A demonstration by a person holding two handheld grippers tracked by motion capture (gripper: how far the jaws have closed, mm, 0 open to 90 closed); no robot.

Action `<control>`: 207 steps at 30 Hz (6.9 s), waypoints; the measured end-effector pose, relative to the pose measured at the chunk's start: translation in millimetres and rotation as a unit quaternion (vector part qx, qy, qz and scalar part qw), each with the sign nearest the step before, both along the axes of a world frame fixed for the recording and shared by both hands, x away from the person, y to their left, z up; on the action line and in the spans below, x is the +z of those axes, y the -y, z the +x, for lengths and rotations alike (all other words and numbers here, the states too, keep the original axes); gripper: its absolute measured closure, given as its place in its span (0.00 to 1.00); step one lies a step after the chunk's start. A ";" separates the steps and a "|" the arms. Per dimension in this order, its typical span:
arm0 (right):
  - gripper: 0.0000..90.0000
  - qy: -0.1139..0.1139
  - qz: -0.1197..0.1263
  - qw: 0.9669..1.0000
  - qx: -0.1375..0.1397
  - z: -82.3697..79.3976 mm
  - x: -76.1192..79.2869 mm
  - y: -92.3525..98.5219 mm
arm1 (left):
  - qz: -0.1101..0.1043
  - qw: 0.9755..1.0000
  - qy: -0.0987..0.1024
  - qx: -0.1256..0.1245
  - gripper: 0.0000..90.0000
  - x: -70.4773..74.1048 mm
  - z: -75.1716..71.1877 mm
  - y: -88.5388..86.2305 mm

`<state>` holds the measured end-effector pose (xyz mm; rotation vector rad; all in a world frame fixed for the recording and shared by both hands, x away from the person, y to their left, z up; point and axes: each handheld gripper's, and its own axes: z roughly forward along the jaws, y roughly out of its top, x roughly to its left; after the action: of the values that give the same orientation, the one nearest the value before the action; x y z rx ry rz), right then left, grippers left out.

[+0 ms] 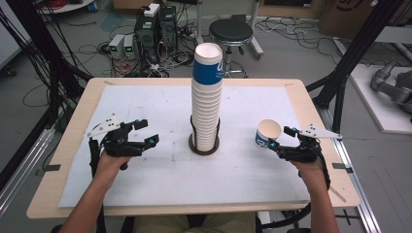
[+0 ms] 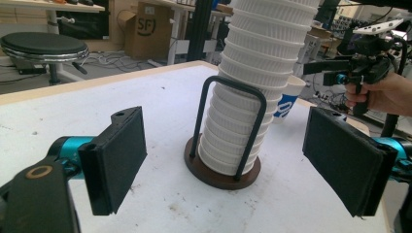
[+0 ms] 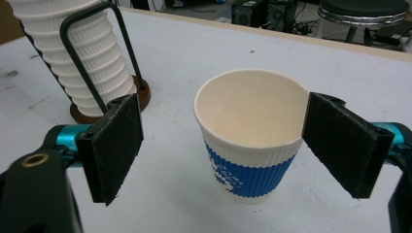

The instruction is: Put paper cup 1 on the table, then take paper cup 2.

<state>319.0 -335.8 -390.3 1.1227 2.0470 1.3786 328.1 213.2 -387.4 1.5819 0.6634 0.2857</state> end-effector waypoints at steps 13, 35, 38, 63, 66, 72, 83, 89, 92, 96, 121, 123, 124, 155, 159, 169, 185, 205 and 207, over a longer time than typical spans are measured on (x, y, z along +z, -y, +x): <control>0.17 -0.002 0.000 1.000 0.008 2.6 0.0 -5.0 | -0.011 1.000 0.009 0.003 0.17 4.4 -3.4 -2.6; 0.17 -0.001 0.015 0.999 0.033 -4.4 10.7 -9.0 | -0.026 0.998 0.037 -0.037 0.17 26.8 -11.5 24.2; 0.17 0.010 0.027 0.998 0.050 -5.0 22.5 -15.5 | -0.026 0.998 0.037 -0.039 0.17 27.3 -11.5 25.0; 0.17 0.055 0.043 0.984 0.163 37.4 109.2 -98.5 | -0.023 0.999 0.031 -0.033 0.17 23.9 -9.8 19.0; 0.17 0.055 0.044 0.982 0.176 42.4 114.6 -107.8 | -0.025 0.999 0.030 -0.035 0.17 23.6 -9.7 19.0; 0.17 0.059 0.043 0.977 0.198 48.2 120.6 -124.9 | -0.027 0.999 0.029 -0.034 0.17 23.5 -9.0 17.4; 0.17 0.070 0.021 0.973 0.220 64.4 131.1 -159.8 | -0.029 0.999 0.029 -0.032 0.17 24.2 -8.5 16.3; 0.16 0.079 0.016 0.970 0.228 71.3 132.0 -172.2 | -0.032 0.999 0.033 -0.029 0.17 27.0 -9.1 14.2; 0.17 0.074 0.019 0.971 0.227 72.1 132.3 -171.5 | -0.029 0.998 0.036 -0.030 0.17 28.4 -8.9 14.3; 0.17 0.074 0.018 0.971 0.226 72.0 132.6 -171.4 | -0.022 0.998 0.041 -0.033 0.17 37.8 -6.3 15.5; 0.18 0.068 0.019 0.973 0.222 70.0 132.8 -172.3 | -0.020 0.990 0.100 -0.097 0.17 184.1 54.3 61.0; 0.18 0.068 0.018 0.972 0.222 69.9 133.0 -172.2 | -0.009 0.989 0.106 -0.104 0.17 190.8 55.5 69.3; 0.18 0.068 0.018 0.972 0.223 70.0 133.0 -172.1 | -0.009 0.988 0.107 -0.107 0.17 194.3 55.8 73.9; 0.19 0.063 0.020 0.973 0.222 69.6 133.3 -170.7 | 0.050 0.987 0.086 -0.123 0.29 204.8 77.4 134.7; 0.19 0.063 0.020 0.973 0.220 69.4 133.3 -171.0 | 0.053 0.987 0.087 -0.121 0.29 206.7 76.8 134.6; 0.19 0.062 0.020 0.973 0.220 69.3 133.3 -171.1 | -0.008 0.988 0.117 -0.100 0.30 236.4 67.9 124.8; 0.19 0.062 0.020 0.973 0.221 69.4 133.0 -171.4 | -0.023 0.988 0.139 -0.066 0.30 261.1 47.9 71.3; 0.17 0.064 0.017 0.970 0.232 60.2 131.4 -157.0 | -0.009 0.994 0.097 -0.040 0.30 164.7 31.9 29.7; 0.17 0.067 0.014 0.970 0.234 57.3 129.8 -154.2 | -0.004 0.995 0.092 -0.040 0.30 155.4 30.3 27.4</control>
<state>376.3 -181.6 -260.5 0.5506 2.2856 1.6496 358.3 185.8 -232.0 1.5502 0.4569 0.3627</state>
